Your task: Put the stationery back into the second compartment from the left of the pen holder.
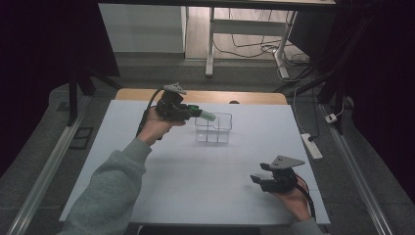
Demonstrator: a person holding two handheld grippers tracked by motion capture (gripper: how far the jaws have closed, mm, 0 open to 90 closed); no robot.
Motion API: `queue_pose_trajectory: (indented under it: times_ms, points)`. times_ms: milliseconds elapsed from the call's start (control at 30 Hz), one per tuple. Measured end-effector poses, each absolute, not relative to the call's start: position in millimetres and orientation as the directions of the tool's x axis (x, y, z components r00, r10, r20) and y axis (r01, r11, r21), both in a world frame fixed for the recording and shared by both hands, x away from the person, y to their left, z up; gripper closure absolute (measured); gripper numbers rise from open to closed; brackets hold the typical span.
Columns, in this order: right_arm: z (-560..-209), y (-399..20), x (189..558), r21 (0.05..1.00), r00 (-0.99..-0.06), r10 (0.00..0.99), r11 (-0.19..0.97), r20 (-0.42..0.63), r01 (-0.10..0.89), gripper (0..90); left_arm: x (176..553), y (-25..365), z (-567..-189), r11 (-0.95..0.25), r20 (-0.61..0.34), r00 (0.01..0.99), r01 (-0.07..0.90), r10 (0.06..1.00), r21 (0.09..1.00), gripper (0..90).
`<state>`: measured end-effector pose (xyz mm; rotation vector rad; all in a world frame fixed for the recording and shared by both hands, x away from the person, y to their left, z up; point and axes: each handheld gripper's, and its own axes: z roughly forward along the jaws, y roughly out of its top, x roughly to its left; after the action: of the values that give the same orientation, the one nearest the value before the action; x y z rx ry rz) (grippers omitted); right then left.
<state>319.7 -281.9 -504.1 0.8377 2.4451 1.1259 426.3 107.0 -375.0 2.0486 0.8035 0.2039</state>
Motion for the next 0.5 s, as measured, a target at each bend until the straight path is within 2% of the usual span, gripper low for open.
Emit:
queue_pose_trajectory:
  times_ms: [500]
  points:
    - [-504, -285, 321, 0.776, -0.771, 0.635, 0.508, -0.042, 0.375, 37.0, 447, 82, -380, -0.471, -0.096, 0.763, 0.487, 0.640, 0.736, 73.5]
